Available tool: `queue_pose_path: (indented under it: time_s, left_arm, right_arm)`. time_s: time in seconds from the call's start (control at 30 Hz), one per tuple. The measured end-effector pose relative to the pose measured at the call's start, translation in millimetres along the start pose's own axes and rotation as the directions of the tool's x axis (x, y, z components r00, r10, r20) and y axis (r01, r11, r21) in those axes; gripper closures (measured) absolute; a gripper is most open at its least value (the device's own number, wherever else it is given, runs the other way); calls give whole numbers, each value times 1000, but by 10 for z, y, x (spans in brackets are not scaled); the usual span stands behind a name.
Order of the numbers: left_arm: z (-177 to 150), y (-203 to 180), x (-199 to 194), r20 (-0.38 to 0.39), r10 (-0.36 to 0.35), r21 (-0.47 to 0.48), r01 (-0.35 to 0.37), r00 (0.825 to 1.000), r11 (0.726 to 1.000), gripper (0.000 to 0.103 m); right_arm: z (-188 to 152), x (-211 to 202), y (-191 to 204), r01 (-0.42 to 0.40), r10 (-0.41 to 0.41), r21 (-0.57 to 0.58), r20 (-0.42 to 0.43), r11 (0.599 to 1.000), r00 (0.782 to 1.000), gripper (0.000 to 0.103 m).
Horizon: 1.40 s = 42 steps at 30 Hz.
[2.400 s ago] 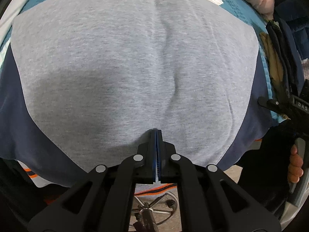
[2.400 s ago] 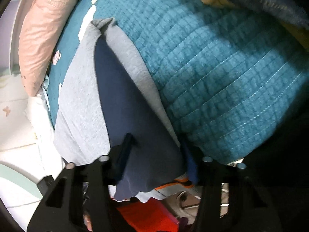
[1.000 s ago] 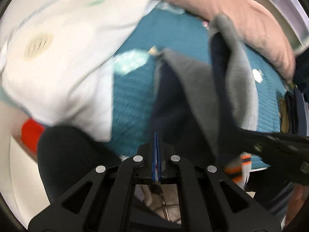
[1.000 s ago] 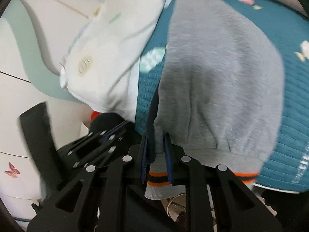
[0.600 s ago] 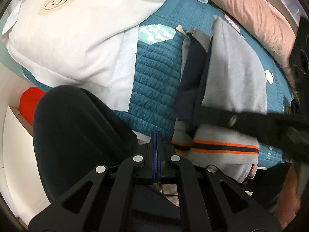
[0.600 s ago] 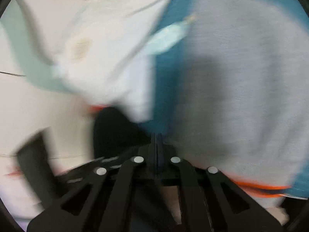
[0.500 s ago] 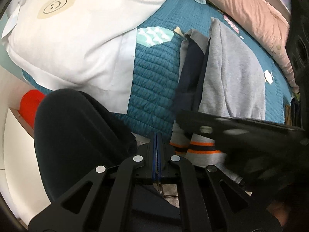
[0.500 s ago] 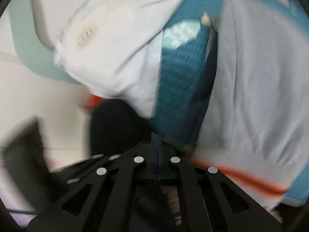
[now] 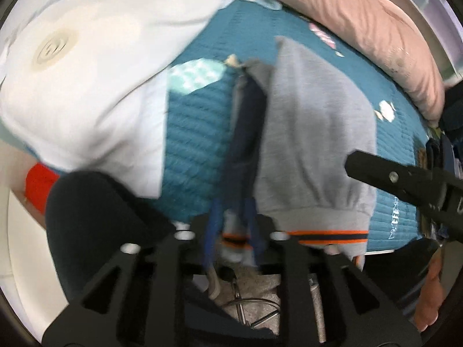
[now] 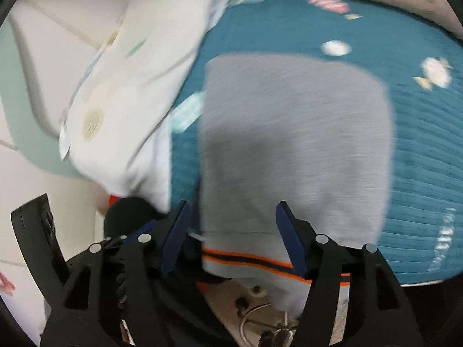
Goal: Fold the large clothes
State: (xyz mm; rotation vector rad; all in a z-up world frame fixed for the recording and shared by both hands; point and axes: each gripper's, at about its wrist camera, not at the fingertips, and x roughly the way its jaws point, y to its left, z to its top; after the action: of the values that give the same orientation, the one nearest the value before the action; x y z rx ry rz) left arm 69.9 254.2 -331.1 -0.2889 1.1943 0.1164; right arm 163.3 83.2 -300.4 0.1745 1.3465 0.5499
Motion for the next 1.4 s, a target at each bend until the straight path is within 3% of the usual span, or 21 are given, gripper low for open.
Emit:
queue_pose_path:
  time_s: [0.03,0.1,0.2,0.27,0.3,0.33,0.43,0.5,0.57,0.67,0.8,0.87,0.97,1.17,1.23,1.27,1.33,1.4]
  left_arm:
    - [21,-73,-5,9,-2,15,2,1000,1000,52]
    - [96,-228,-1,30,-14,41,13,999,999,34]
    - [180,-408,37,34,-35,65,33,999,997,34]
    - [208,-506,99,24,-71,79,69,997,994,34]
    - [211,-533,151,7,-99,85,98,995,992,36]
    - [208,-542,209,-15,-122,84,122,992,989,50]
    - [166,-485,522,-126,-110,64,118,986,991,86]
    - [124,-369,691,-149,-77,57,86,986,995,97]
    - [111,-233,828,-165,-131,7,134,978,991,95]
    - [184,-105,921,-191,-189,-75,178,963,981,94]
    - [257,-209,807,-204,-157,-24,155,966,988,95]
    - [291,-271,681,-177,-161,5,165,971,986,96]
    - [451,-361,469,-123,-215,25,220,969,975,96]
    - [906,-517,526,-66,-174,63,179,982,982,96]
    - [1009,-440,878,-115,-71,34,75,991,997,100]
    - [1012,-386,1048,-149,-62,24,66,987,997,101]
    - [1037,-284,1237,-158,-105,-19,104,982,994,101]
    - [1106,-241,1126,-173,-131,-53,124,976,991,101]
  right_arm:
    - [-11,-50,-74,16,-16,5,7,1000,1000,40]
    - [-59,-144,-194,30,-30,-3,38,1000,999,40]
    - [-145,-217,-338,76,-76,-6,53,997,996,43]
    - [-187,-196,-428,90,-90,4,31,996,995,68]
    - [-213,-143,-488,74,-74,20,5,997,997,77]
    - [-227,-111,-530,58,-58,35,-8,998,998,89]
    - [-275,25,-642,64,-61,70,-53,995,997,91]
    - [-301,140,-702,74,-66,90,-82,993,994,92]
    - [-326,375,-796,81,-68,107,-115,991,991,100]
    - [-304,581,-903,79,-66,135,-95,988,993,100]
    - [-223,445,-846,84,-66,149,-122,985,990,97]
    - [-177,280,-802,43,-29,146,-93,988,995,97]
    - [-7,37,-755,4,1,139,-36,990,999,97]
    - [410,25,-692,27,-28,99,3,995,1000,97]
    - [469,333,-808,127,-123,96,-43,987,991,100]
    - [493,491,-931,147,-140,102,-74,984,987,101]
    - [509,679,-1100,92,-81,154,-74,984,994,102]
    - [537,560,-1143,61,-44,190,-92,980,995,101]
